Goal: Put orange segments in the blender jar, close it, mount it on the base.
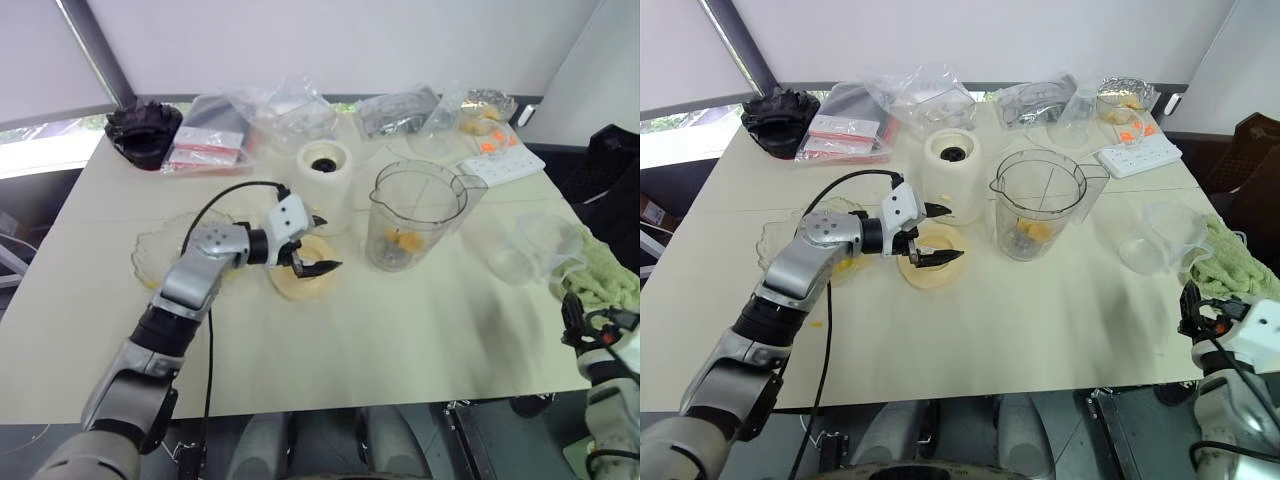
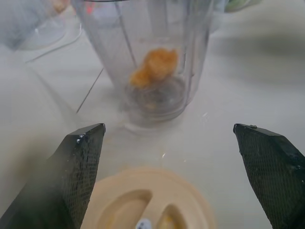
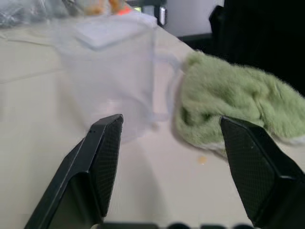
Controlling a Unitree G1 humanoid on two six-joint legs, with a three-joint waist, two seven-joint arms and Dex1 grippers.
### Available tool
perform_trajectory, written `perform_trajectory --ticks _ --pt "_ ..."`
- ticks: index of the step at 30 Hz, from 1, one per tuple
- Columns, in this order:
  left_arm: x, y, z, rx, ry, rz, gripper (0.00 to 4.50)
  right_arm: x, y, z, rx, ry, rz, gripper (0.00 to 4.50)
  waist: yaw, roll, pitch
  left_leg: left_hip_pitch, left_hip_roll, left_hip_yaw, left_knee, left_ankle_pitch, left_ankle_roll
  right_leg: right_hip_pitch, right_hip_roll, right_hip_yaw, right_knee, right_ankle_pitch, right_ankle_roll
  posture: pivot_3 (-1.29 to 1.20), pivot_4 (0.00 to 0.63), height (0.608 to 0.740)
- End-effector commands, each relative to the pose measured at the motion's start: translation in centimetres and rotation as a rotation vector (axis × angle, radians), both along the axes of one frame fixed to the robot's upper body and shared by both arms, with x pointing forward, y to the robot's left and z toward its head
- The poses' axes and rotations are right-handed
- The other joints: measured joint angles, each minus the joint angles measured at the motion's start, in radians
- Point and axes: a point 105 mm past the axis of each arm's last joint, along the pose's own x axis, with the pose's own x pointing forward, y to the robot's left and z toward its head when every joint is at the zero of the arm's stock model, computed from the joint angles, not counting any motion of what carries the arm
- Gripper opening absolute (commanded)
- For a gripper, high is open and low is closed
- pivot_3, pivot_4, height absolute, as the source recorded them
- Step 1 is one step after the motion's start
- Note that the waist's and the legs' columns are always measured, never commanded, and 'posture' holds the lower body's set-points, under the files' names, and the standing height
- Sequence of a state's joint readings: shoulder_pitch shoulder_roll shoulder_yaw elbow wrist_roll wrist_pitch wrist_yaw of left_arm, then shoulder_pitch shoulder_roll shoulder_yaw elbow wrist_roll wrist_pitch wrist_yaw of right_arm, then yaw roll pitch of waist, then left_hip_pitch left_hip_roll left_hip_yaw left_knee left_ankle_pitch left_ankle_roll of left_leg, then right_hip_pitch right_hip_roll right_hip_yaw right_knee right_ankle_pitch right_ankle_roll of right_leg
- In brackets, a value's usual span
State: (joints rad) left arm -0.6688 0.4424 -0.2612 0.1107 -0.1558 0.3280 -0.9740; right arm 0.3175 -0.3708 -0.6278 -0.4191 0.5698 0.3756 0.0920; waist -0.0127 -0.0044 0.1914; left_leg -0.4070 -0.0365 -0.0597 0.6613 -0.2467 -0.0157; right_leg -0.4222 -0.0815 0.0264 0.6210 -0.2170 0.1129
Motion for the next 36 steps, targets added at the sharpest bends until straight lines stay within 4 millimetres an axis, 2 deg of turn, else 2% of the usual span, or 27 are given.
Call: perform_trajectory --ticks 1,6,9,12,14,18,20,27,36 --pt "1.2 0.7 1.4 0.024 -0.064 0.006 4.50 -0.4 1.6 3.7 -0.058 -0.027 0.135 3.34 0.003 0.000 0.000 0.000 0.000 0.000 0.000 0.000 0.000 0.001 0.000 0.000 0.000 -0.001 0.001 0.00 0.150 0.740" --pt "2.8 1.7 1.6 0.099 -0.053 -0.003 4.50 -0.9 3.7 7.3 -0.168 0.030 0.339 3.34 0.013 -0.002 0.001 -0.002 0.000 0.000 0.000 0.000 0.000 0.001 0.000 -0.002 -0.002 -0.001 0.000 0.00 0.150 0.740" --pt "3.4 2.6 0.7 0.211 -0.033 -0.081 4.50 -0.7 5.9 10.0 -0.228 0.034 0.496 3.34 0.017 -0.002 0.001 -0.002 -0.001 0.001 0.000 -0.001 0.001 0.001 0.000 -0.002 -0.003 0.000 0.000 0.00 0.150 0.740" --pt "3.8 2.9 0.1 0.270 -0.017 -0.136 4.50 -0.3 7.4 10.9 -0.246 0.051 0.578 3.34 0.019 -0.004 0.001 -0.002 0.000 0.002 0.000 -0.001 0.001 0.002 0.000 -0.003 -0.003 -0.001 0.000 0.00 0.150 0.740" --pt "4.1 2.8 -0.3 0.311 -0.023 -0.175 4.50 -0.1 8.8 11.1 -0.270 0.068 0.638 3.34 0.025 -0.005 0.001 -0.002 0.000 0.001 0.000 -0.001 0.001 0.002 0.000 -0.004 -0.004 -0.001 0.000 0.00 0.150 0.740" --pt "4.1 2.5 -1.1 0.377 -0.026 -0.249 4.50 0.3 10.1 11.4 -0.296 0.070 0.683 3.34 0.027 -0.008 0.003 -0.004 0.000 0.000 0.000 -0.001 0.001 0.002 0.000 -0.004 -0.006 0.000 0.000 0.00 0.150 0.740" --pt "4.4 2.1 -1.9 0.427 -0.045 -0.256 3.97 0.5 10.4 11.6 -0.305 0.060 0.679 3.45 0.027 -0.008 0.003 -0.005 0.000 0.000 0.000 -0.001 0.002 0.002 -0.001 -0.004 -0.007 0.000 0.000 0.00 0.150 0.740" --pt "5.4 1.3 -3.4 0.512 -0.103 -0.216 3.97 0.3 10.9 11.4 -0.316 0.061 0.661 3.45 0.027 -0.009 0.003 -0.005 -0.001 0.000 0.001 -0.003 0.004 0.002 -0.001 -0.004 -0.008 0.002 0.005 0.00 0.150 0.740" --pt "5.4 0.6 -5.1 0.595 -0.103 -0.217 3.97 0.1 11.4 11.1 -0.322 0.065 0.653 3.45 0.027 -0.009 0.003 -0.005 -0.001 0.000 0.002 -0.002 0.004 0.002 -0.001 -0.004 -0.007 0.003 0.006 0.00 0.150 0.740"
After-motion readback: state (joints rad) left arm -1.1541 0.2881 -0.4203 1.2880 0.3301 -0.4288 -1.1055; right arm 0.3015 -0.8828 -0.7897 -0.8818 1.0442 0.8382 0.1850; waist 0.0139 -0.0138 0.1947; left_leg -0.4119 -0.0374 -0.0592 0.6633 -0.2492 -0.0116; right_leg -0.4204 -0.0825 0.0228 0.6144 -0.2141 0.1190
